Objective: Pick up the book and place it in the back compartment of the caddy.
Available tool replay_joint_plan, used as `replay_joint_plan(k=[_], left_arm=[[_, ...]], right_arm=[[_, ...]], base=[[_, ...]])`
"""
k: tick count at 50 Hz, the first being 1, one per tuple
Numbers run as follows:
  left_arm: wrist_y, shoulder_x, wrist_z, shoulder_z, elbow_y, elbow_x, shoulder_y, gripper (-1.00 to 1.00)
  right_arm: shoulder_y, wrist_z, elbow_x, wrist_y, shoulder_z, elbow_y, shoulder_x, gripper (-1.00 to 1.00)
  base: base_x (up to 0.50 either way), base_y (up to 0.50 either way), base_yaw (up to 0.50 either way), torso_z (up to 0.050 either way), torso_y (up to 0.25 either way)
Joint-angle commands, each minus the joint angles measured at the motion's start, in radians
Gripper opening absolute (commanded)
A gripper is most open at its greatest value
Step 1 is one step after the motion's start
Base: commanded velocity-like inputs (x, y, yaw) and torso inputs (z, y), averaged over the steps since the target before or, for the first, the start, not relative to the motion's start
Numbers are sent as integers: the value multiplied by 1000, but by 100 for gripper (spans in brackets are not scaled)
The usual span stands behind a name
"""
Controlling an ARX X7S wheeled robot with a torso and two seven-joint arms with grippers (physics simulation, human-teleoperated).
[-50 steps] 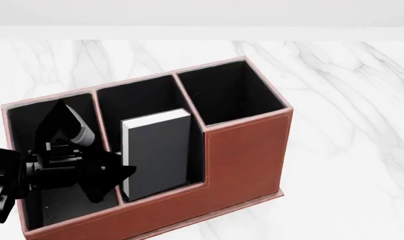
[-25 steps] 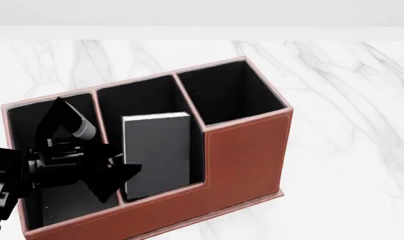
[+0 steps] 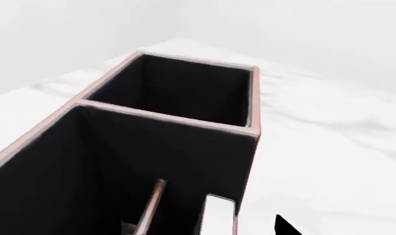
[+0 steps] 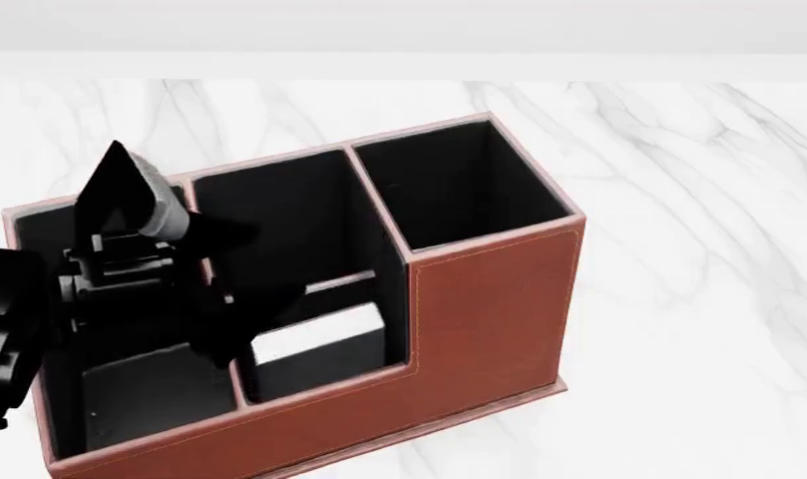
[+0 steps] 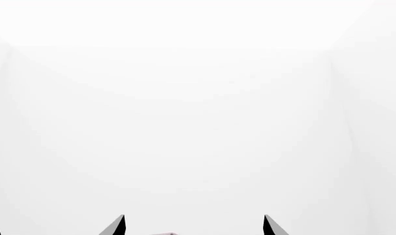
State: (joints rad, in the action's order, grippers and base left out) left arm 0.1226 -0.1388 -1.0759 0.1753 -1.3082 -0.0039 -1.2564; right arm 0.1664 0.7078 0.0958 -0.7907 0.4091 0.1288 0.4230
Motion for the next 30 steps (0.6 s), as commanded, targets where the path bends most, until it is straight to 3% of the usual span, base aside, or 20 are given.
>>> replay_joint_plan(k=[1,4,7,9,18,30], left_arm=[[93,-32,-65,-24,248,-33,97,100],[408,-82,-67,-78,698,-101,288,100],[575,-120,-73,-114,1148,-151,413,100],[678,-138,-70,-151,1329,-191,480,100],[857,-159,-51,-210,1626,-262,621,100],[969,-160,-20,-226,1815,-300,678,100]], right_arm=[[-2,3,5,2,3,-3,-2,100],[2,4,9,-1,2,4,-1,100],[-2,2,12,2,8,3,-4,100],[-6,-1,9,14,10,12,-5,100],[-24,-13,9,163,-23,168,9,100],[-57,-39,11,374,-63,383,24,100]], base=[[0,0,0,0,0],[0,0,0,0,0],[0,0,0,0,0],[0,0,0,0,0],[0,0,0,0,0],[0,0,0,0,0]])
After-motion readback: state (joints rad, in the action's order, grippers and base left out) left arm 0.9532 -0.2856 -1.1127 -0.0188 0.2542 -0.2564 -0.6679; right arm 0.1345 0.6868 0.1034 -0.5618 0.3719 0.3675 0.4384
